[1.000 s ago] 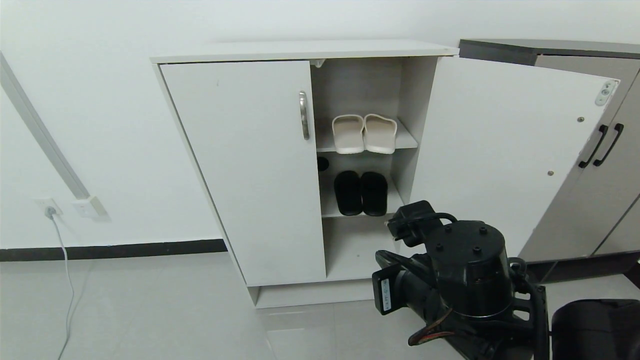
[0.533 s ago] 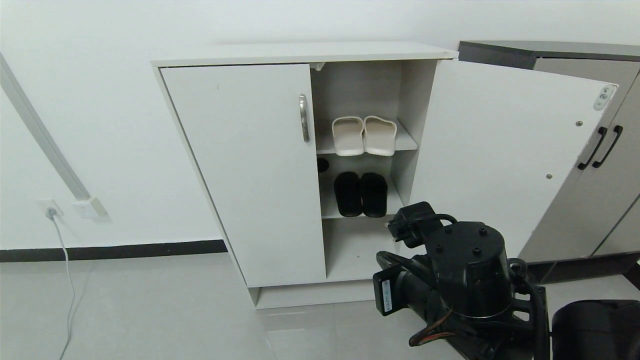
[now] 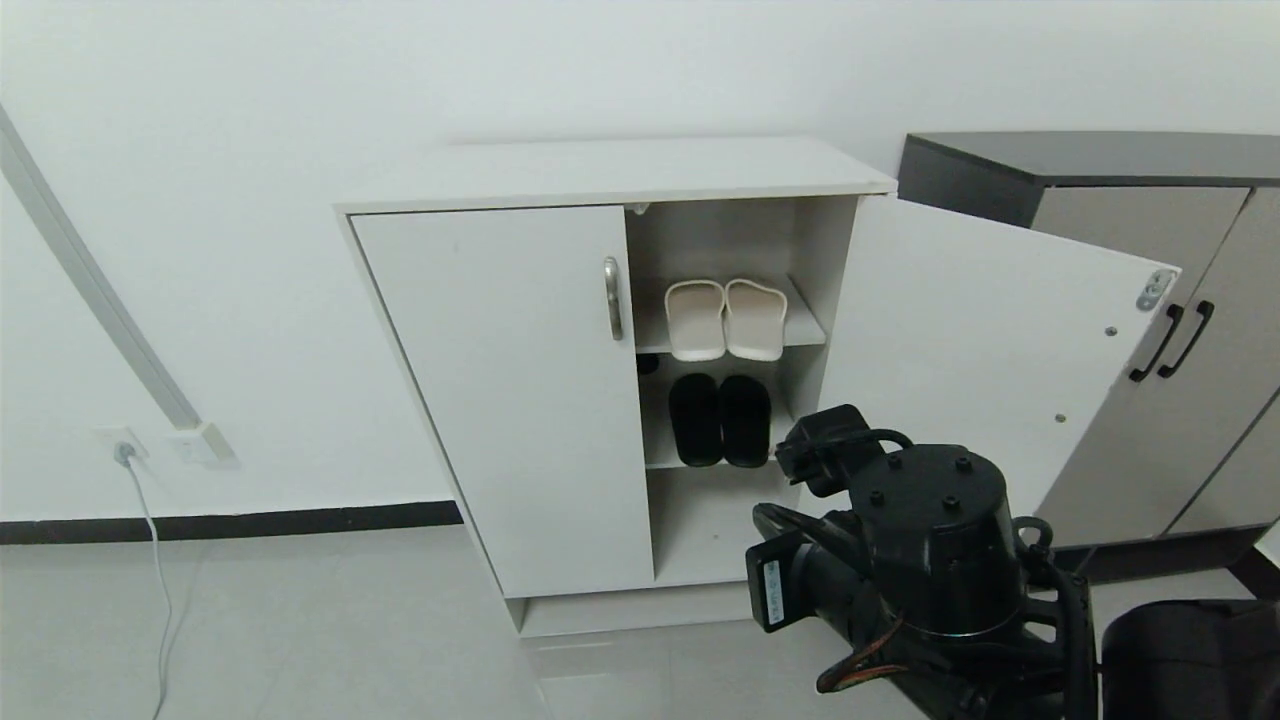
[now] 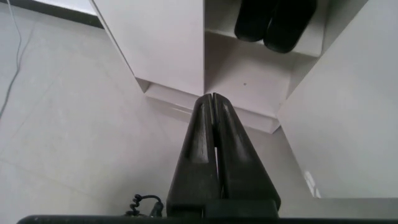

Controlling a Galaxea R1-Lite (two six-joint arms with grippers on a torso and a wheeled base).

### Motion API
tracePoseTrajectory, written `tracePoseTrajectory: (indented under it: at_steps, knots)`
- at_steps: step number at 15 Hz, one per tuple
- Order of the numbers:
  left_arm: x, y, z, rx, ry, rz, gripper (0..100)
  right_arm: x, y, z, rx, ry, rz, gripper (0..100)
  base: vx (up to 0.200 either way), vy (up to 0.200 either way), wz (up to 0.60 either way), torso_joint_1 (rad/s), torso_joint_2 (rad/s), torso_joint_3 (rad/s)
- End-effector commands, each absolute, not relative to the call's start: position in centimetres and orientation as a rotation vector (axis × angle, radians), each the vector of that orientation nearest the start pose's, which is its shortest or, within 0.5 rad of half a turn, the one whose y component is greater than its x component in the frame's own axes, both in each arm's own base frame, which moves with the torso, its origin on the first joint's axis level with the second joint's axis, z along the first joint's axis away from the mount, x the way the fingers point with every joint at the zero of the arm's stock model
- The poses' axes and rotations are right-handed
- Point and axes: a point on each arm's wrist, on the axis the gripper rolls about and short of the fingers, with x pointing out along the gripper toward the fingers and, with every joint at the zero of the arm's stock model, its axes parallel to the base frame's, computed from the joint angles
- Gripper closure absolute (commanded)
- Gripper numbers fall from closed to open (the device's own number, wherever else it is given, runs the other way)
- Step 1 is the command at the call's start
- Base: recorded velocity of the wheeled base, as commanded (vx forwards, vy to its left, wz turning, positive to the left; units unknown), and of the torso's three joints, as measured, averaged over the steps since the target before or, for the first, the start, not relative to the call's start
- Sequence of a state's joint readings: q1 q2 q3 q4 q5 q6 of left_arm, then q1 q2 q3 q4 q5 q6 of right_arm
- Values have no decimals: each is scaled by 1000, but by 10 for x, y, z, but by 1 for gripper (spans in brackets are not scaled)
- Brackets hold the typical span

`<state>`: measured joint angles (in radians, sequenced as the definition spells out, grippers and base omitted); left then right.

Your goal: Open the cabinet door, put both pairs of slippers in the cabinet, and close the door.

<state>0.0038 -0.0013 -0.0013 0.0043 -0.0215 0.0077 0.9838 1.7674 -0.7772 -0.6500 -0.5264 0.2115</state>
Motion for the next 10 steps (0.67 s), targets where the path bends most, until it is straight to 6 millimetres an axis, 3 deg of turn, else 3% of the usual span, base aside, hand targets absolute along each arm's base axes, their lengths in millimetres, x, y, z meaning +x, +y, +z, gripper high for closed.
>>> tracePoseTrajectory:
  at_steps: [1,10]
  knots:
    - [-23,-1,75,8,3,-18,100,182,253,155,-32,299,422,100,0,0,0,100,-452,-349]
    - [-23,-1,75,8,5,-20,100,182,251,155,-33,300,419,100,0,0,0,150,-473,-328]
